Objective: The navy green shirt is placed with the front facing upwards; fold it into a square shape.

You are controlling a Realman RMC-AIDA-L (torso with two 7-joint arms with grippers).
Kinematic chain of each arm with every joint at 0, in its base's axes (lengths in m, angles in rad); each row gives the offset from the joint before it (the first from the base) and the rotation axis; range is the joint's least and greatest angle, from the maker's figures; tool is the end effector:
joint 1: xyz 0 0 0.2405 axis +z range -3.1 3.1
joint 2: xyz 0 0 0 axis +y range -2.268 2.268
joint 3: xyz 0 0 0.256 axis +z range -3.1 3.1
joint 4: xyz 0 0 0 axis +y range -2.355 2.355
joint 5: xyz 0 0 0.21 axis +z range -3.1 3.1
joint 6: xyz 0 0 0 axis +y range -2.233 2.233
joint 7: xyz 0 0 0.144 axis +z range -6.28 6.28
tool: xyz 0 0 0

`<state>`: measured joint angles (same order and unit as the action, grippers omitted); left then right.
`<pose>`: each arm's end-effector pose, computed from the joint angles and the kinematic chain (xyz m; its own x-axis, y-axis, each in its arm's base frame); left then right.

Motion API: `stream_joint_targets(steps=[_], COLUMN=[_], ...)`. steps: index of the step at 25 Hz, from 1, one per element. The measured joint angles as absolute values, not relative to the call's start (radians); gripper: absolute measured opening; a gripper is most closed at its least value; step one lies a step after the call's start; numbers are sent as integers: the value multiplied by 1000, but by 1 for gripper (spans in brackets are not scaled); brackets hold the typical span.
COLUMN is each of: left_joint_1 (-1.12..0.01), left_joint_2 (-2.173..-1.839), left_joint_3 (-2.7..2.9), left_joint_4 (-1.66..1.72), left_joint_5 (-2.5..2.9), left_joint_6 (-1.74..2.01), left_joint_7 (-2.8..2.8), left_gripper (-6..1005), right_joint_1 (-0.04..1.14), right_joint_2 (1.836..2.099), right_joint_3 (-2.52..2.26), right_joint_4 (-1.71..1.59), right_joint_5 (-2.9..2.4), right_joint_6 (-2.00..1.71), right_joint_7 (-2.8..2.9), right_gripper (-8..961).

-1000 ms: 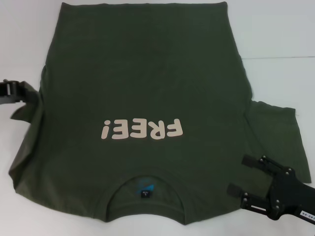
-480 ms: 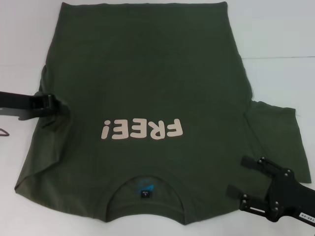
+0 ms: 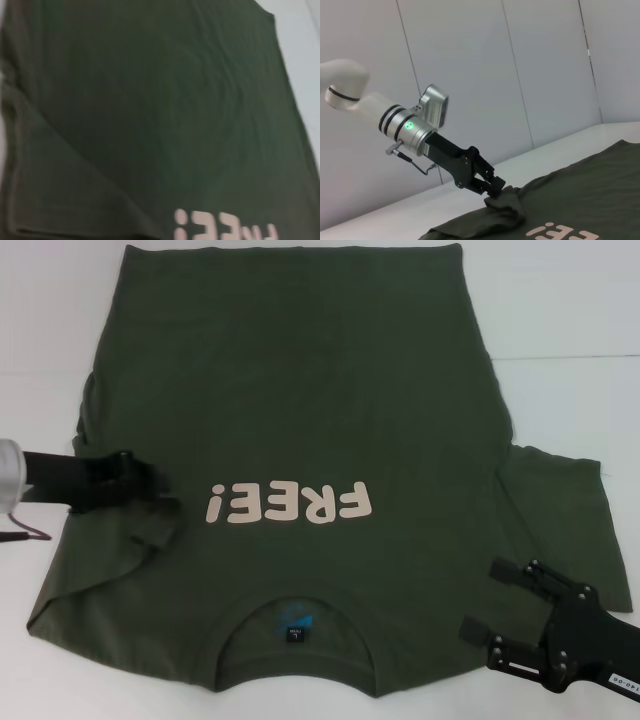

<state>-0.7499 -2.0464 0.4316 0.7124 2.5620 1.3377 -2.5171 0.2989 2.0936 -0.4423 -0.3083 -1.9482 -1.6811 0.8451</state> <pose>-0.2792 0.3955 0.0321 0.0909 0.8965 0.4336 0.9948 -0.0614 -0.0815 0.3185 0.2278 -0.0302 0.6506 -0.2146 -0.7284 -0.5276 -0.8176 -0.2304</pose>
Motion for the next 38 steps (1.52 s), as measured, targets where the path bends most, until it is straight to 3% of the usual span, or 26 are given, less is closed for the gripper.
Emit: stream_joint_targets(steps=[8, 14, 38], left_joint_1=[-719, -676, -662], left_joint_2=[-2029, -1983, -2008], left_joint_3=[432, 427, 498], left_joint_4=[669, 681, 657], left_joint_5=[2435, 2440, 2487], left_joint_6=[1339, 1309, 1076], left_joint_7=[-2500, -2511, -2513], left_gripper=[406, 579, 575], right_joint_1=[299, 295, 293], right_joint_2=[2094, 2094, 2092], right_joint_3=[-441, -441, -440], right_joint_4=[-308, -307, -307], right_joint_5=[-1948, -1948, -1948], right_joint_6=[-1682, -1683, -1683], right_joint_7=[845, 845, 847], right_gripper=[925, 924, 925])
